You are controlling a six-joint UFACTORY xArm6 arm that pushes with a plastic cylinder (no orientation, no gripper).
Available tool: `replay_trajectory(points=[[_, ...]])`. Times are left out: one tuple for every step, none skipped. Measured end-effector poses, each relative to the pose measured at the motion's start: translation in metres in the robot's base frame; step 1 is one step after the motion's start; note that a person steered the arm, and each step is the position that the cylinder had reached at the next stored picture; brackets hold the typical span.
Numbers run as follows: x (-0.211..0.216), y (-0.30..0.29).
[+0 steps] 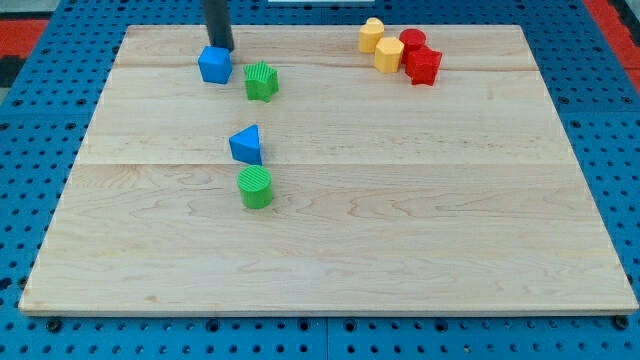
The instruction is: Move the green star towards the center right
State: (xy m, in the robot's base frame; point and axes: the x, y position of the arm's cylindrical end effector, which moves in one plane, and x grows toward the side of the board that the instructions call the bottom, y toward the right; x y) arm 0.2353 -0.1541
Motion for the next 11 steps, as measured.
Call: replay_trajectory(points=[[0.010, -0.012], [0.029, 0.040], [0.031, 0.093], [0.057, 0.082], [0.042, 0.055], [0.047, 0.028], [0.101, 0.065], [0.119, 0.113], [0.134, 0.122], [0.158, 0.177], [0.159, 0.277]])
